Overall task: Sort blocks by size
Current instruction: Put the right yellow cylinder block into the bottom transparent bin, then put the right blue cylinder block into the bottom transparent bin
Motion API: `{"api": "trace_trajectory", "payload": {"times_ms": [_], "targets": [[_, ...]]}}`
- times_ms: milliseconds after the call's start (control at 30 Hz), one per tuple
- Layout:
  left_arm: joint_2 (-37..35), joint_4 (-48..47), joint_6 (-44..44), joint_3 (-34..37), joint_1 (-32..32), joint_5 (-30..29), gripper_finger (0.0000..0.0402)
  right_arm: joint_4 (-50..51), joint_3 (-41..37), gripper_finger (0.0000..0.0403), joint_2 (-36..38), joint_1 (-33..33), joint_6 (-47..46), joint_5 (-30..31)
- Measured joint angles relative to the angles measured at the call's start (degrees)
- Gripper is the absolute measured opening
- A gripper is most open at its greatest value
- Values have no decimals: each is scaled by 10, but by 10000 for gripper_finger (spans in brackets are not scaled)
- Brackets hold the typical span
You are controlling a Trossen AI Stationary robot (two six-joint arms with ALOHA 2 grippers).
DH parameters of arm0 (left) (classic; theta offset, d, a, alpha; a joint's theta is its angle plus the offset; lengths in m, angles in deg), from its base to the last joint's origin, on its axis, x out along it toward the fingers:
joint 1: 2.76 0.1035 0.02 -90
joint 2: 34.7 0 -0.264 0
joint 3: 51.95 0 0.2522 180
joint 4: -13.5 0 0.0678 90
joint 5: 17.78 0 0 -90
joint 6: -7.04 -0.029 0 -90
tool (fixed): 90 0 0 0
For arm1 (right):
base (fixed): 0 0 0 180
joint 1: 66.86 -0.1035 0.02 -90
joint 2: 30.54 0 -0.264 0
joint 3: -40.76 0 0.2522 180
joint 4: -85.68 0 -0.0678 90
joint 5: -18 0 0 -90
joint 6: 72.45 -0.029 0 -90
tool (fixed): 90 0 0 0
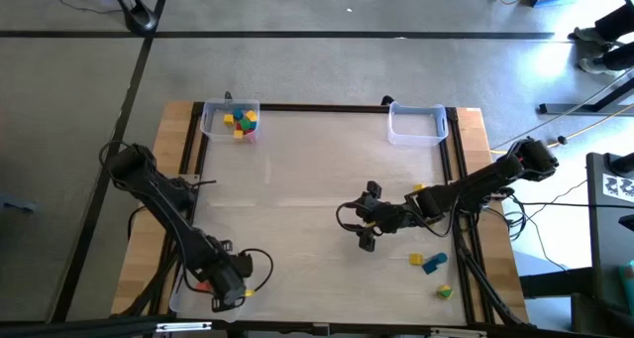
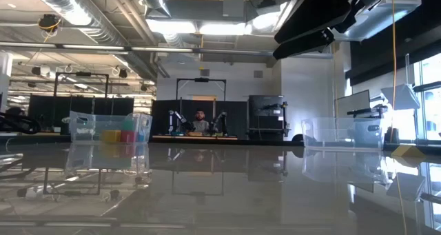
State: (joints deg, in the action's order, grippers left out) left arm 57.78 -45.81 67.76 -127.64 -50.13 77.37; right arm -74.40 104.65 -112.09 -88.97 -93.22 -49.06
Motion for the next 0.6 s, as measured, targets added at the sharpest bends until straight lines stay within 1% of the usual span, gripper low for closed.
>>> {"api": "trace_trajectory", "payload": {"times_ms": [100,200,267,333,367,433,600], "targets": [[-11,-1,-2,0,10,20,212,0,0,257,0,0,0,-2],[-40,-1,-10,0,11,24,213,7,8,257,0,0,0,-7],[-65,-5,-14,0,11,20,211,38,26,257,8,0,-1,-28],[-98,-8,-15,0,11,-5,209,105,54,257,20,0,-22,-54],[-114,-7,-20,0,11,-24,208,145,70,257,26,0,-38,-66],[-143,-8,-41,0,11,-81,207,235,104,257,35,0,-73,-91],[-193,-7,-158,0,18,-275,207,437,176,257,39,0,-198,-180]]}}
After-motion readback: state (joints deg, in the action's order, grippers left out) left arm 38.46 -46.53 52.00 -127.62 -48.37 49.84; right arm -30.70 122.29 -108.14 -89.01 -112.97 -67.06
